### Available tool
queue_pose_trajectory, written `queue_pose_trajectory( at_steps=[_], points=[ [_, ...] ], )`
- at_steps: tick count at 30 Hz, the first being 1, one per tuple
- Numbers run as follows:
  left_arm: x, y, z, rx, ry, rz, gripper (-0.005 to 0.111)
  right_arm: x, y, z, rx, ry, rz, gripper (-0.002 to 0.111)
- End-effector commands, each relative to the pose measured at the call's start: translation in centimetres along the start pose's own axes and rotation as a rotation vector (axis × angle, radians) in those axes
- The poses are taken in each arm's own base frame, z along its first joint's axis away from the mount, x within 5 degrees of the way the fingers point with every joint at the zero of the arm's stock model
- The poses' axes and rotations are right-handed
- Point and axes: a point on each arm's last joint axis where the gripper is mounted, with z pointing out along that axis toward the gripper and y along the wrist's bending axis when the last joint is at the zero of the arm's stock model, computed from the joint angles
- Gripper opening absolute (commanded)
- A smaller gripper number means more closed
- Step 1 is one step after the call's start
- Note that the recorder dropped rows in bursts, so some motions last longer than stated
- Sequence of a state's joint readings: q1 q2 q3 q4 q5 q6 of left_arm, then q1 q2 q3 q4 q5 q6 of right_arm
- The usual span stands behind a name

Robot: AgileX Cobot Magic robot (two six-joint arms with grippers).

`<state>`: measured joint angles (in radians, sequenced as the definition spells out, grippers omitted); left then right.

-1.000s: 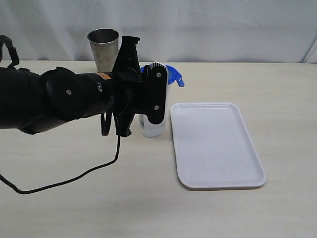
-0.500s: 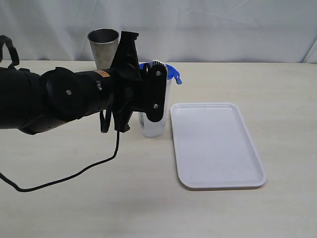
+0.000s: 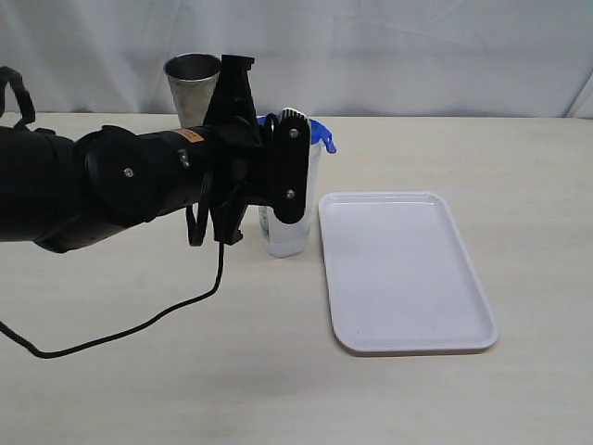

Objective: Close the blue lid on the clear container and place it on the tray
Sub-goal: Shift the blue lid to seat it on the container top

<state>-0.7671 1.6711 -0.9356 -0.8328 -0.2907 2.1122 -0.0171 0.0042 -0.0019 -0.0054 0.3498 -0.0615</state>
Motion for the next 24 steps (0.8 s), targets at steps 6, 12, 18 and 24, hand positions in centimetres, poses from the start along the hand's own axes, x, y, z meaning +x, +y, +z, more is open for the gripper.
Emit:
queue_pose_trajectory(
  at_steps=[6, 12, 18, 24],
  points=[
    [-0.2, -0.4, -0.2, 0.048, -0.020, -0.011, 0.000, 0.0, 0.0, 0.0, 0.006, -0.006, -0.008, 0.004],
    [0.5, -1.6, -0.4, 0.044, 0.013, 0.037, 0.000, 0.0, 0.0, 0.0, 0.006, -0.006, -0.008, 0.004],
    [0.5, -1.5, -0.4, 0.040, 0.015, 0.036, 0.000, 0.0, 0.0, 0.0, 0.006, -0.006, -0.008, 0.004],
    [0.5, -1.5, -0.4, 0.038, 0.012, 0.048, 0.000, 0.0, 0.0, 0.0, 0.006, -0.006, -0.008, 0.004]
  ],
)
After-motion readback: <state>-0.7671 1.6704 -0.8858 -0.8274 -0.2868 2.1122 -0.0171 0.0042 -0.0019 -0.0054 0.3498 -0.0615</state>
